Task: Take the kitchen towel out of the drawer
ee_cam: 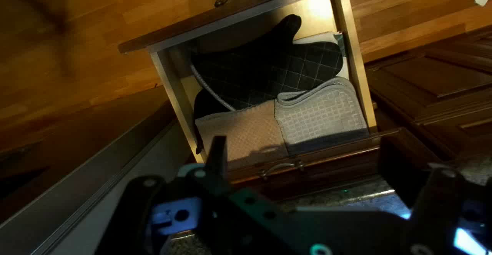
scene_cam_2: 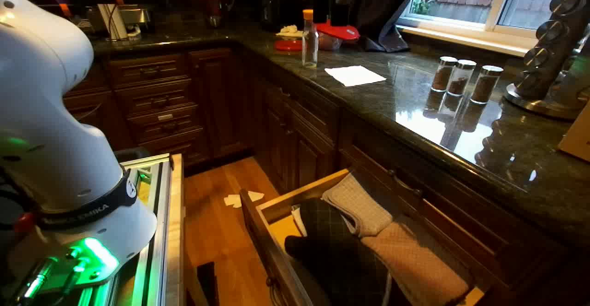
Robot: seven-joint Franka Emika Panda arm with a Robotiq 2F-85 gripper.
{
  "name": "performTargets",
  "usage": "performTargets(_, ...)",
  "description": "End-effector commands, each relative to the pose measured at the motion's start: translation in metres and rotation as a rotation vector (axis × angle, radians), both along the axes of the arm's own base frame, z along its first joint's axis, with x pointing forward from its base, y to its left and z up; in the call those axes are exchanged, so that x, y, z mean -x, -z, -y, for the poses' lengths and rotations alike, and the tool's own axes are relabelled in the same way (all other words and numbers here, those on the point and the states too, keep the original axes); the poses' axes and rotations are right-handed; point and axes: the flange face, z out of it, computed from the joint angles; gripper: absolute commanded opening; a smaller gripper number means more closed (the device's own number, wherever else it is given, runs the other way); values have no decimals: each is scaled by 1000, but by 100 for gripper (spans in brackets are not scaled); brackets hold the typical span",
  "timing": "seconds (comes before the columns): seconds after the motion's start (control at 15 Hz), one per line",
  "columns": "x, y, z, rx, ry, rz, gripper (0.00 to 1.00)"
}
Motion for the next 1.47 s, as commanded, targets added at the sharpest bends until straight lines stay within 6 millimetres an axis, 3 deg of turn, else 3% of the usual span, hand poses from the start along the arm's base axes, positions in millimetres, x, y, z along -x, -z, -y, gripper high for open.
performTargets(0.0, 0, -1, 0, 0, 0, -1, 100)
performTargets(0.47, -1, 6, -2, -12, -4, -21, 100)
performTargets(0.8, -7, 85, 4, -38, -8, -66, 100)
performTargets(1.13, -32, 164, 23, -40, -51, 64, 100)
performTargets(1.4, -46, 229, 31, -63, -74, 69, 100)
